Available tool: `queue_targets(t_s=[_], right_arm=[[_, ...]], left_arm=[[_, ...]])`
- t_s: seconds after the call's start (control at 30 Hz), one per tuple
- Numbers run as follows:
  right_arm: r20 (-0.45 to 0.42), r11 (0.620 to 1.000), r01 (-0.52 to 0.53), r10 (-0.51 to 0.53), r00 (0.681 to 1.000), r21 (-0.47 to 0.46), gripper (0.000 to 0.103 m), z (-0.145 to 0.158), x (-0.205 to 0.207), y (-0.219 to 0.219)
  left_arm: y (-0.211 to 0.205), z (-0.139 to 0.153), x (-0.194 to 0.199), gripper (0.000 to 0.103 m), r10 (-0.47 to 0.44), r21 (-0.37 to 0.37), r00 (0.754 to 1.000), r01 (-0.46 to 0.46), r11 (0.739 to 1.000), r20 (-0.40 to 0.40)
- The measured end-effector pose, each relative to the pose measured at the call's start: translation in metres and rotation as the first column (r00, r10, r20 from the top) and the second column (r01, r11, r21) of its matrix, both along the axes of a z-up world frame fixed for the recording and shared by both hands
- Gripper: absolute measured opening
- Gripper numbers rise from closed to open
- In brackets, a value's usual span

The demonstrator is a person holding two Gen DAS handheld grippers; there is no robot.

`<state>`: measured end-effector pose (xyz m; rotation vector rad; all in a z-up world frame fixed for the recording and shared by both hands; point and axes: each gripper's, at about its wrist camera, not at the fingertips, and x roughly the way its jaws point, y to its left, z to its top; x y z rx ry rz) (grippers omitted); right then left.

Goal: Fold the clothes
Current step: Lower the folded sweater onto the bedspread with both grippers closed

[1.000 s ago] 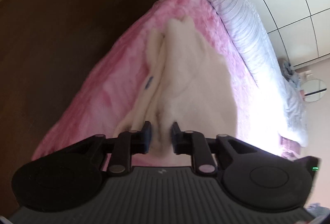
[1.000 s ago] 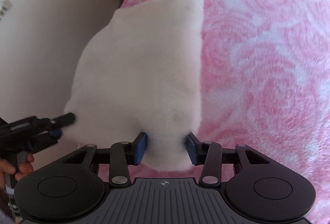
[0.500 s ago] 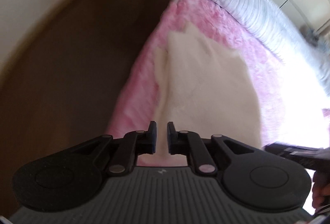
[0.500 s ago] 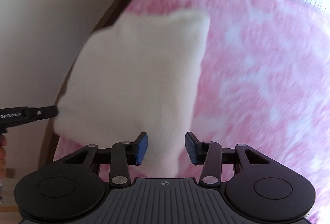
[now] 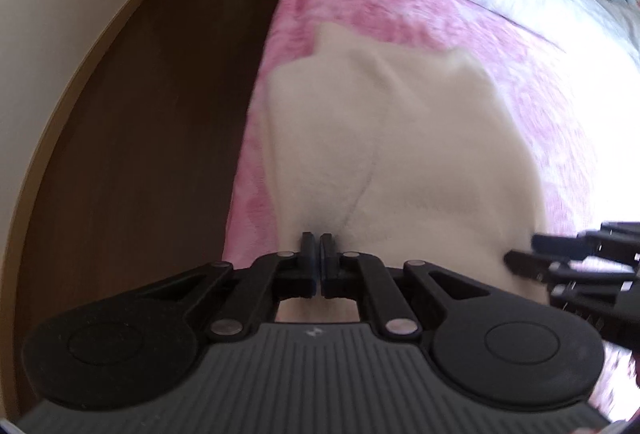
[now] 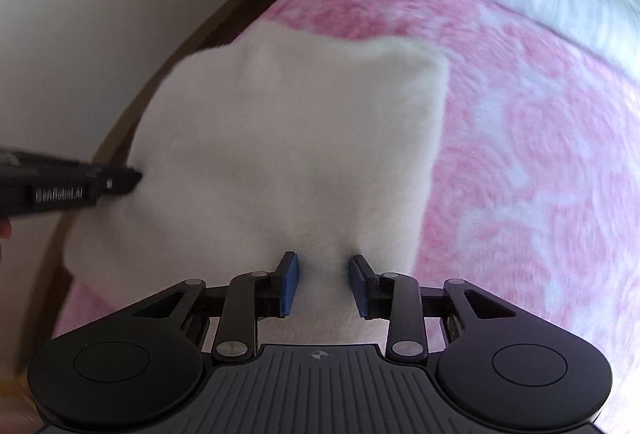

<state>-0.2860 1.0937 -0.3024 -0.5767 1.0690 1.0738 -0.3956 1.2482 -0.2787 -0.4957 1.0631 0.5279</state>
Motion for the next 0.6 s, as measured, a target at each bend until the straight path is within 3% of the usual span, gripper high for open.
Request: queue_targets(t_s=[0.1,0.17,0.3,0.37,0.47,0.53,0.6], right_arm=[[-0.078,0.999,-0.002,-0.001,0.997,-0.034,0.034,0.007,0.018,0.007],[-0.127,0.999,0.042,-0.042,0.991,-0.005,0.034,0.019,0.037,0.004],[-0.091,0.988,0.133,-0.126,0.988,0.078,0.034,0.032,0.075,0.011],[-0.090,0.984,0.161,-0.154,0.984,0.078,0.034,0.023,0.093,0.024],[-0.102,0.989,0.142,-0.137,0.985,0.047,0.034,0.001,0.099,0.034],[-0.110,0.993,0.118,-0.115,0.987,0.025,0.034,-0.012,0.101,0.039],[-0.100,0.995,0.094,-0.091,0.991,0.026,0.034,-0.003,0.106,0.041]], left_arm=[[0.011,0.008,0.006,0.001,0.007,-0.014,1.000,-0.007,1.000,0.017],[0.020,0.015,0.012,0.001,-0.001,-0.018,0.999,0.002,1.000,0.044],[0.040,0.030,0.024,0.001,-0.016,-0.025,0.995,0.018,1.000,0.097],[0.044,0.018,0.041,0.001,-0.050,-0.007,0.996,0.050,0.999,0.072],[0.052,-0.013,0.057,0.002,-0.058,-0.002,0.998,0.058,0.998,0.014],[0.057,-0.013,0.061,0.002,-0.035,-0.023,0.999,0.035,0.999,0.010],[0.059,-0.005,0.067,0.000,-0.028,0.009,0.999,0.027,1.000,0.035]])
